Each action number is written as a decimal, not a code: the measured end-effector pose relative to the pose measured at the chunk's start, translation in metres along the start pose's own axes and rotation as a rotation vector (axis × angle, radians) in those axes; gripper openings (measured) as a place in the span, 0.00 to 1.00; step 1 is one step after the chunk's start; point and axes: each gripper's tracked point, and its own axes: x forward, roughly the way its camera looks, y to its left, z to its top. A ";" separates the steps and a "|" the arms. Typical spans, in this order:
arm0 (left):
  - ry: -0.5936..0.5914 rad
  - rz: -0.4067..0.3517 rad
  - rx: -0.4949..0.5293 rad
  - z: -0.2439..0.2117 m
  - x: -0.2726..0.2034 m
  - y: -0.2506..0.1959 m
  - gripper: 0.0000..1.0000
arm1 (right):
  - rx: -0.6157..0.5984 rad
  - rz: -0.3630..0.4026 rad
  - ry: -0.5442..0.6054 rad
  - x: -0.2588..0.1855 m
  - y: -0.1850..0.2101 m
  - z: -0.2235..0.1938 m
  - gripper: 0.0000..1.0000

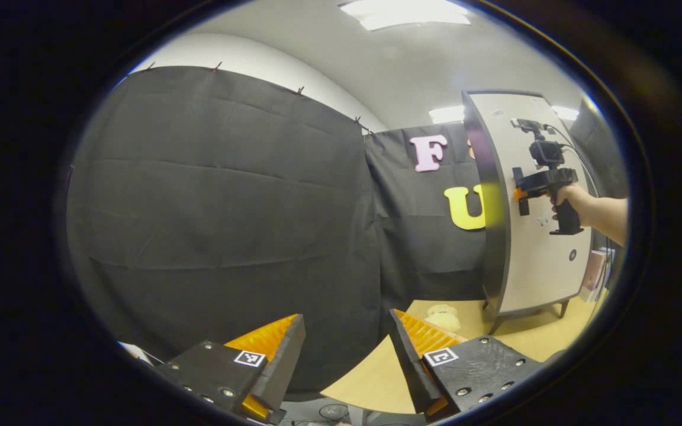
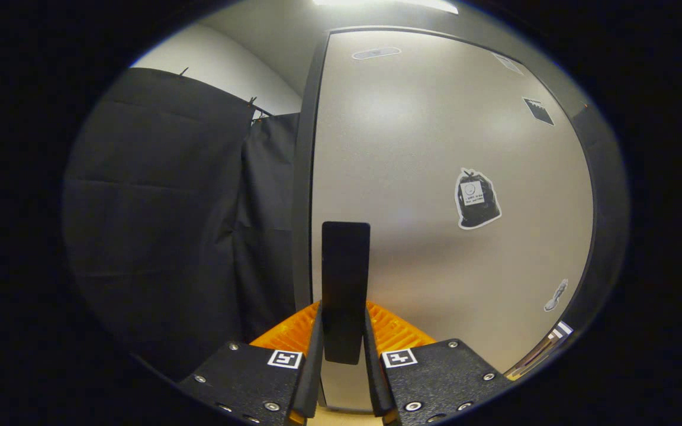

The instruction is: Open the cabinet door with the right hand, grasp the bottle in the cabinet with the left hand and place it on the coaster, then close the cabinet door with the right hand.

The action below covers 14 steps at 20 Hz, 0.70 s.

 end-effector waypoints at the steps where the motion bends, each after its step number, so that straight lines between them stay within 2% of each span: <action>1: -0.001 -0.004 0.001 0.000 0.000 0.000 0.85 | 0.010 -0.004 0.002 -0.002 0.000 0.000 0.31; 2: -0.001 -0.009 0.002 0.000 0.001 -0.001 0.85 | 0.016 -0.007 0.005 -0.002 0.001 0.000 0.23; 3: -0.003 -0.016 0.003 0.001 0.001 -0.002 0.81 | 0.013 -0.007 0.010 -0.003 0.000 -0.001 0.19; 4: -0.008 -0.022 0.002 0.002 0.003 -0.004 0.86 | 0.014 -0.002 0.008 -0.005 0.000 0.000 0.18; 5: -0.013 -0.029 0.000 0.004 0.004 -0.005 0.86 | 0.016 0.006 0.007 -0.007 0.001 -0.001 0.18; 6: -0.014 -0.039 -0.001 0.004 0.006 -0.009 0.81 | 0.020 0.017 0.004 -0.010 0.002 0.000 0.18; 7: -0.014 -0.048 -0.002 0.004 0.007 -0.013 0.85 | 0.023 0.029 0.003 -0.013 0.003 0.000 0.18; 8: -0.014 -0.058 -0.003 0.003 0.008 -0.017 0.76 | 0.019 0.040 0.001 -0.017 0.003 0.001 0.18; 11: -0.016 -0.094 -0.013 0.005 0.012 -0.034 0.77 | 0.022 0.081 -0.008 -0.033 0.007 0.003 0.18; 12: -0.018 -0.110 -0.015 0.005 0.012 -0.041 0.86 | 0.022 0.096 -0.009 -0.039 0.009 0.004 0.18; 14: -0.024 -0.144 -0.016 0.008 0.015 -0.059 0.86 | 0.023 0.117 -0.009 -0.052 0.010 0.006 0.18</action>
